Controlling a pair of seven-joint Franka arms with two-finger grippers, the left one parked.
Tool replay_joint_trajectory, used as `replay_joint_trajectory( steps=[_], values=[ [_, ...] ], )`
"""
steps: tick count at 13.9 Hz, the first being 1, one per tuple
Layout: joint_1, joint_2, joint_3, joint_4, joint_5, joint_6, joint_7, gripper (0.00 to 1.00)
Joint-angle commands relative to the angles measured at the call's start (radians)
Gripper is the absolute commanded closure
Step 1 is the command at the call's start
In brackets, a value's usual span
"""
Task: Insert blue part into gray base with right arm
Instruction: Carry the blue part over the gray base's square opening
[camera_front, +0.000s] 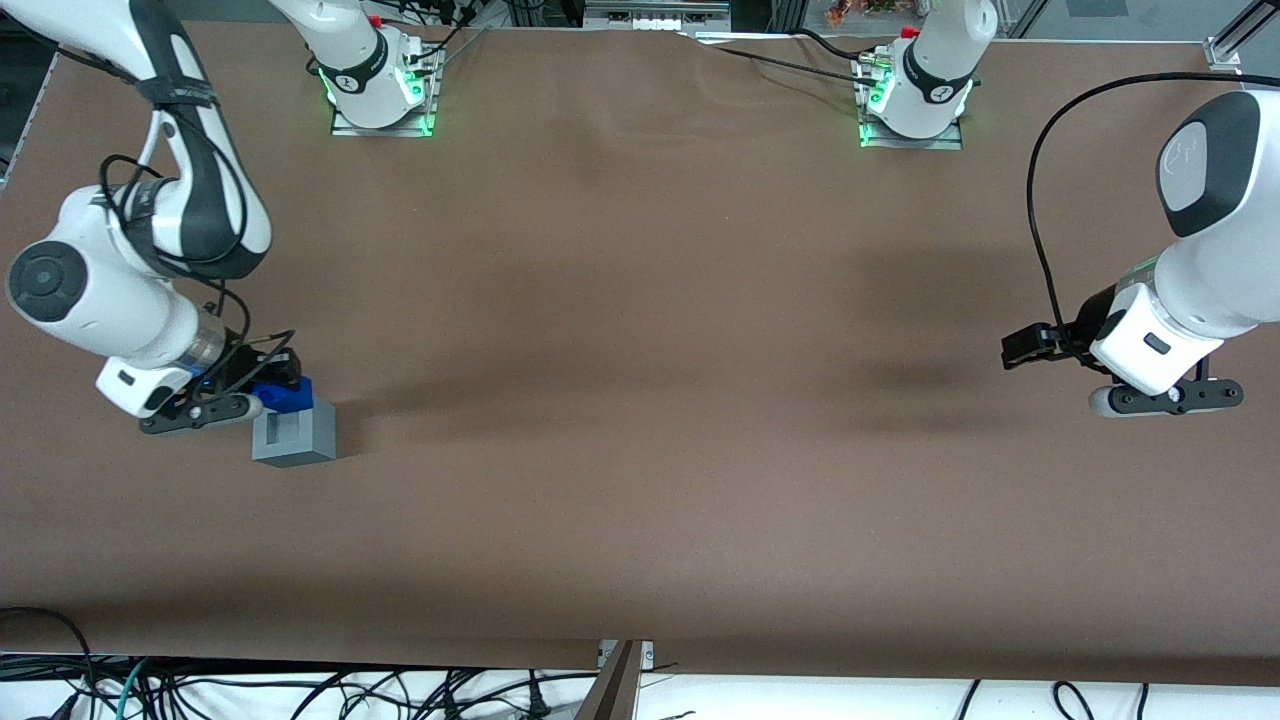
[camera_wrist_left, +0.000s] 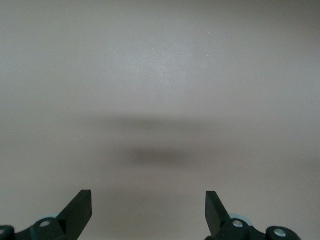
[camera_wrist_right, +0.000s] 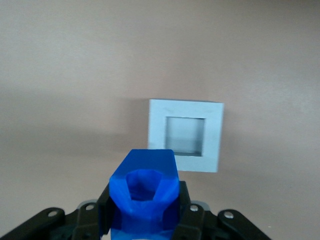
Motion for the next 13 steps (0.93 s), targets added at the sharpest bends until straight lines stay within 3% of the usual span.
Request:
replay_joint_trajectory(
  steps=[1, 13],
  values=[
    [-0.023, 0.052, 0.002, 0.071, 0.015, -0.040, -0.034, 0.81],
    [-0.041, 0.164, -0.001, 0.148, 0.009, 0.026, -0.068, 0.80]
  ],
)
